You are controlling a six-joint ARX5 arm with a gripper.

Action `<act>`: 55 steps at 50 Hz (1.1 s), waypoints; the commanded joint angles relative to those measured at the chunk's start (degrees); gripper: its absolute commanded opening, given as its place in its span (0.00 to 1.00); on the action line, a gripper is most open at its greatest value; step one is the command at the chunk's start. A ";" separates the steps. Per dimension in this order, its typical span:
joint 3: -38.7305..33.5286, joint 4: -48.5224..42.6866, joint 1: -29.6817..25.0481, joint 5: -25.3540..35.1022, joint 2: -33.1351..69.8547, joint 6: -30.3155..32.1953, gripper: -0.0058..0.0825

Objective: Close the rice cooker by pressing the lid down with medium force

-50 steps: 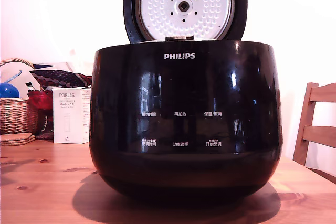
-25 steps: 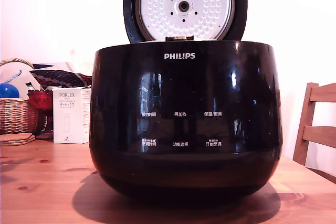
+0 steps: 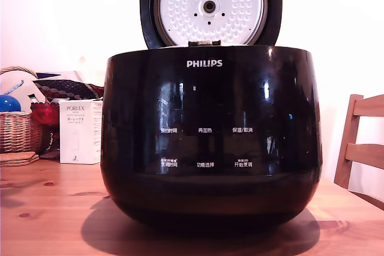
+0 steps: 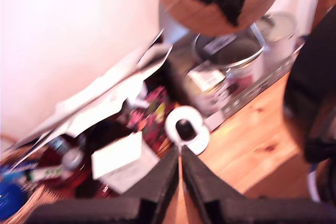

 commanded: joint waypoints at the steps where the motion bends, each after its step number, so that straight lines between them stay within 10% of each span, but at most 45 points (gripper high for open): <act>1: 1.22 0.98 -0.09 1.60 -0.50 -0.13 0.04; 29: 12.66 2.91 -3.32 11.76 9.57 -1.90 0.04; 55: 21.49 -0.83 -6.49 15.17 19.28 13.53 0.04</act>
